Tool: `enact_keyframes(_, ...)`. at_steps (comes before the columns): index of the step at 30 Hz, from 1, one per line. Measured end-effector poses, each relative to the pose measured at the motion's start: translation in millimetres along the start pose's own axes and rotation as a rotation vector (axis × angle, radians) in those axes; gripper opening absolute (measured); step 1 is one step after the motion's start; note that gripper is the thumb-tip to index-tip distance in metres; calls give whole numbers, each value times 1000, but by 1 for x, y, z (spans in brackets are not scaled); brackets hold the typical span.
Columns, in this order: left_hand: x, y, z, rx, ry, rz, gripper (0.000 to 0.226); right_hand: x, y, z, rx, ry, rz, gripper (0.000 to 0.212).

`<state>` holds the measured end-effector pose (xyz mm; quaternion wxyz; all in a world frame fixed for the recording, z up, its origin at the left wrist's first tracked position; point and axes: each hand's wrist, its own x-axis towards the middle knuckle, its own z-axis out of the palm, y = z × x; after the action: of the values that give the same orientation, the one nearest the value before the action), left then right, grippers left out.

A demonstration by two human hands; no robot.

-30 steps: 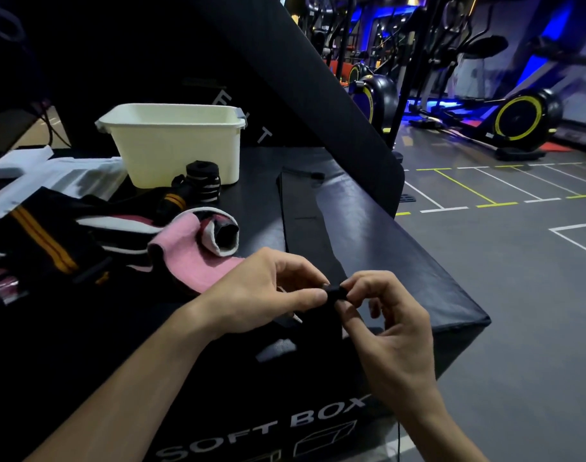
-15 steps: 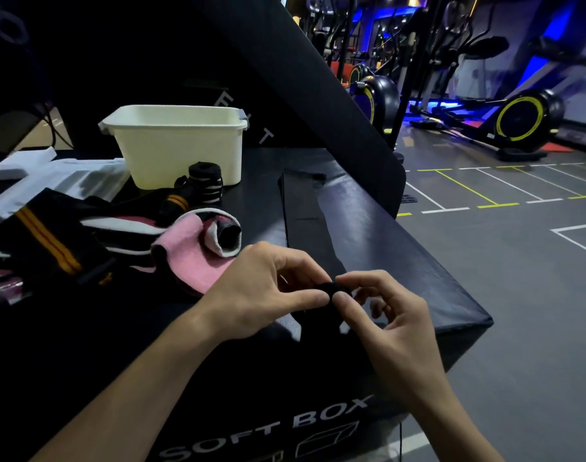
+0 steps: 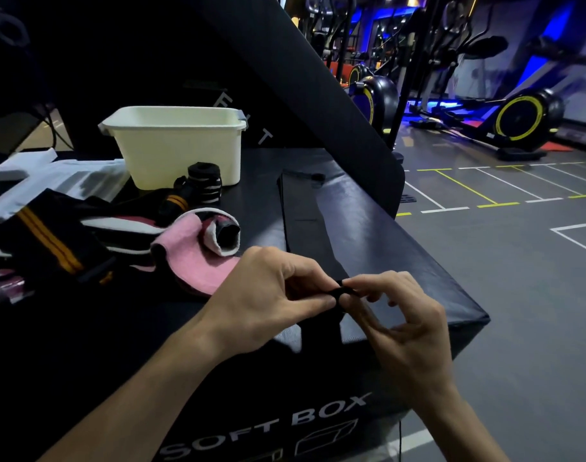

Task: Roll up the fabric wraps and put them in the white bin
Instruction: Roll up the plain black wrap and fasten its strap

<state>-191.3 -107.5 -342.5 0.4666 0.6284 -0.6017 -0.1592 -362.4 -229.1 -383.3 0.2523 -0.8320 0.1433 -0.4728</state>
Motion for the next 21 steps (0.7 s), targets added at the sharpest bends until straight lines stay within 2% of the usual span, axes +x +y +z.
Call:
enact_keyframes(6,-3,-5,7,-22,-24,-6,14,-7,7,-4,-87,7,-115,14)
enact_keyframes(11,-6,-10,16,-5,-36,-34,13,-14,13,-8,-48,-19,-134,11)
enact_keyframes(16,1,1,-5,55,-266,-115,8,-19,13,-12,84,-155,-43,11)
enact_keyframes(19,29,1,-17,160,-140,-34,5,-19,11,-13,133,-200,-41,9)
enact_keyframes(21,58,-7,-10,352,-87,29,14,-18,10,-14,144,-208,-39,6)
